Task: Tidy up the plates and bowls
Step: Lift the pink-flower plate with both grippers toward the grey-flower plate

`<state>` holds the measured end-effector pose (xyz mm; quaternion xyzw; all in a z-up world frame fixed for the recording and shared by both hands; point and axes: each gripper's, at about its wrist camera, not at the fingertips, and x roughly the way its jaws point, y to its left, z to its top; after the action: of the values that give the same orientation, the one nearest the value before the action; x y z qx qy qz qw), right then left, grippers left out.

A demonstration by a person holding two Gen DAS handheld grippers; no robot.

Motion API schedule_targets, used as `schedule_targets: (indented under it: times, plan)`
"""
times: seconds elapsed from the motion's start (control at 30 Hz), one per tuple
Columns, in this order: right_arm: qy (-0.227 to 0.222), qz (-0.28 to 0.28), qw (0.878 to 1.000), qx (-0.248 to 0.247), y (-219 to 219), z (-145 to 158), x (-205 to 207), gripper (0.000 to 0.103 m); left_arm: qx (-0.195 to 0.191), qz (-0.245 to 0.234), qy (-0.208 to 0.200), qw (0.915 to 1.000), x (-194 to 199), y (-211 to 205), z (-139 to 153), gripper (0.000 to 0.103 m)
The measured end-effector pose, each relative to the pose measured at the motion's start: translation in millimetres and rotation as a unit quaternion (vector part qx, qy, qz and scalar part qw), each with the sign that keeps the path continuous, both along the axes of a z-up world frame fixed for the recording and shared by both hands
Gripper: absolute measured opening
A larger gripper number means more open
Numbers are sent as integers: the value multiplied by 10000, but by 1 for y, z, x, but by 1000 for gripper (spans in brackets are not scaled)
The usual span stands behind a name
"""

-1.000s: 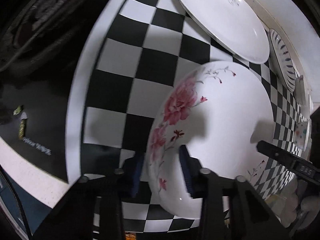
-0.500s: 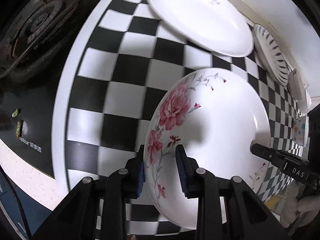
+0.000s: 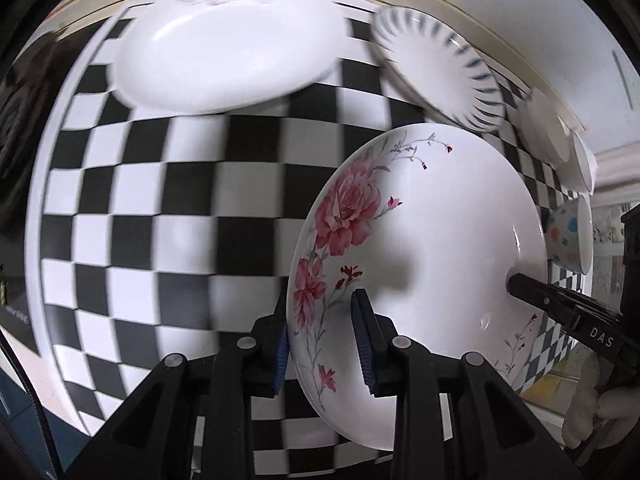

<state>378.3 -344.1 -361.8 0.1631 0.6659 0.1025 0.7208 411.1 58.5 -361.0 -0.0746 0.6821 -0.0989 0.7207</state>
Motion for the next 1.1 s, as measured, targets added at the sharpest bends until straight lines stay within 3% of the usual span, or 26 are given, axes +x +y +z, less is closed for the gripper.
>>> schedule_targets:
  times: [0.37, 1.1]
  plan:
    - [31, -363, 9993, -64, -62, -12, -19, 17, 34, -327, 114, 9994, 11, -61, -17, 26]
    - [164, -213, 9996, -40, -60, -29, -18, 16, 274, -73, 344, 9990, 21, -86, -40, 26]
